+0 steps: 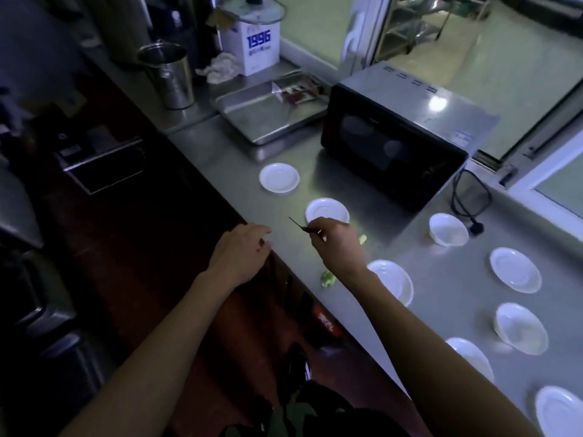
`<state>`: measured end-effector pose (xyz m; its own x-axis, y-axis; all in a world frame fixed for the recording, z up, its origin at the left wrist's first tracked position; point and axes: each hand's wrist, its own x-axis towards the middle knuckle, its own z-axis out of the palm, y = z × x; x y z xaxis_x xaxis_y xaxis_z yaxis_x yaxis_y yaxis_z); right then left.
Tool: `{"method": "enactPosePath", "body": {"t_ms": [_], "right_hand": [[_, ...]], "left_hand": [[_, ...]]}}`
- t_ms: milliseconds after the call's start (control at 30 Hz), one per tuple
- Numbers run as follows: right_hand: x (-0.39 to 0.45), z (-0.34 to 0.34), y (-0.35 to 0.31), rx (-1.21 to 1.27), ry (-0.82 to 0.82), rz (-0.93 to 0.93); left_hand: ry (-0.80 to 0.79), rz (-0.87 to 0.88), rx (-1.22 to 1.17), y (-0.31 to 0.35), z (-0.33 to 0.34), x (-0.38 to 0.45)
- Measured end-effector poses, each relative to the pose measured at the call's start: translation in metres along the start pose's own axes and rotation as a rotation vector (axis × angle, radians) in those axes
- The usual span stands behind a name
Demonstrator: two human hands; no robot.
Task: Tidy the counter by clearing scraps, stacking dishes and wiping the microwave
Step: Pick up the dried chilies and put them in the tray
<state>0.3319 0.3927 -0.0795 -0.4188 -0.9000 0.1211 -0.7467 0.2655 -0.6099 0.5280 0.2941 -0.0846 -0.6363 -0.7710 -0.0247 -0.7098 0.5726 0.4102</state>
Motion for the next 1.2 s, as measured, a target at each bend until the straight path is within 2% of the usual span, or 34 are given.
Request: {"method": "enactPosePath", "body": {"t_ms": [200, 433, 667, 900, 1200], "right_hand": [[0.053, 0.055, -0.024, 0.078, -0.060, -0.003], [0.140, 0.108, -0.044, 0.115, -0.154, -0.049], [0.221, 0.142, -0.078, 0.148, -0.173, -0.111], [0.279, 0.164, -0.114, 0.140, -0.165, -0.173], [0.355, 0.184, -0.165, 0.011, -0.088, -0.169]], "left_hand": [[0.007, -0.121, -0.013, -0.061, -0.020, 0.005], [0.007, -0.199, 0.005, -0.118, -0.044, 0.064], [0.054, -0.260, 0.044, -0.168, -0.074, 0.110], [0.069, -0.257, 0.041, -0.210, -0.098, 0.159], [0.049, -0.152, 0.022, -0.283, -0.143, 0.245]]}}
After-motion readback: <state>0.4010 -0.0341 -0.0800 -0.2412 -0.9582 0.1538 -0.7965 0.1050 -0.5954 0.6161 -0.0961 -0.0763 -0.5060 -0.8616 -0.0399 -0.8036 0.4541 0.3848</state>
